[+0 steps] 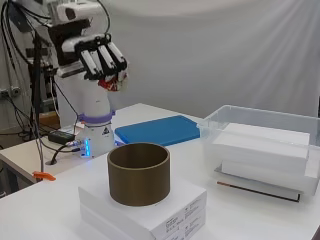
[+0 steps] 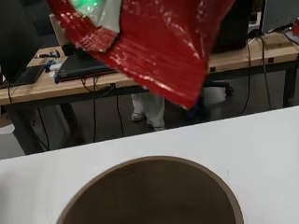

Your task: Teleoperate dual arm-hand system to remove items from a box

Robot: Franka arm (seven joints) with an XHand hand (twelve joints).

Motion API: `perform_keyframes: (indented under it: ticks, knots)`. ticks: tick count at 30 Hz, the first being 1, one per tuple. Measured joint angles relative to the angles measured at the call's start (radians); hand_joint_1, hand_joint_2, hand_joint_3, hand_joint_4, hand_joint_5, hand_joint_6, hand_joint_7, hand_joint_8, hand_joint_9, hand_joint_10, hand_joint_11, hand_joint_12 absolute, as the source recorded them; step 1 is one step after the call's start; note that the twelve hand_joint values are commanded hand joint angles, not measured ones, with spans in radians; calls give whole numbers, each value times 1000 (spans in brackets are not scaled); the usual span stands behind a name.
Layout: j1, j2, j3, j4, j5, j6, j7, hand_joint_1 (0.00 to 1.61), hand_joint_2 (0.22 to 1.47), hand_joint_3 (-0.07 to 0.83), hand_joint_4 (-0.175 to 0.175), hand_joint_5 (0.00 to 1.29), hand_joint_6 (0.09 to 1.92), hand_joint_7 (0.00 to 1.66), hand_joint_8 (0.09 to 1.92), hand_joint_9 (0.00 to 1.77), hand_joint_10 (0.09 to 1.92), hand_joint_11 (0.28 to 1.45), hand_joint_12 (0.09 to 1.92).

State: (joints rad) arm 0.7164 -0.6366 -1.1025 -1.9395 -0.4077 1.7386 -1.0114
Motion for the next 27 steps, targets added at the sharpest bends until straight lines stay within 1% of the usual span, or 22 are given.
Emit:
perform_keyframes:
  ticks: [1,2,4,6,9,14,21,22,23,24,25,26,27]
  knots:
    - [199,-30,-196,53,-61,-6,5,970,1165,0,175,879,1142,1200,1710,1442,1852,1105,1831]
    - [324,-49,-329,87,-101,-9,7,970,1165,0,175,879,1143,1213,1704,1451,1853,1111,1830]
    - [443,-72,-477,131,-154,-10,11,970,1164,0,175,880,1141,1251,1695,1482,1849,1127,1830]
    - [486,-82,-543,164,-191,-9,9,970,1164,0,175,881,1140,1278,1692,1505,1846,1139,1831]
    - [497,-86,-562,167,-224,-3,-2,968,1165,0,175,877,1142,1286,1694,1515,1842,1153,1838]
    - [577,-99,-563,173,-236,-16,-24,954,1181,1,175,844,1184,1205,1668,1427,1815,1073,1839]
    - [590,-99,-486,93,-258,-43,46,942,1194,1,175,820,1218,1193,1630,1419,1774,1058,1847]
    - [576,-99,-469,73,-262,-46,50,843,1134,-7,101,673,864,1148,1625,1385,1766,1023,1848]
    - [563,-100,-452,53,-264,-50,55,584,1020,-19,46,509,511,945,1171,1123,1253,821,1320]
    - [551,-101,-441,40,-267,-54,60,371,937,-18,19,408,275,708,698,840,750,656,796]
    - [540,-98,-435,33,-276,-61,74,237,892,-12,5,334,138,530,374,646,409,565,436]
    - [538,-95,-430,33,-285,-71,97,141,863,-9,-3,273,87,405,187,519,208,514,228]
    - [542,-91,-419,32,-294,-80,134,77,844,-9,-4,234,87,331,89,445,100,486,117]
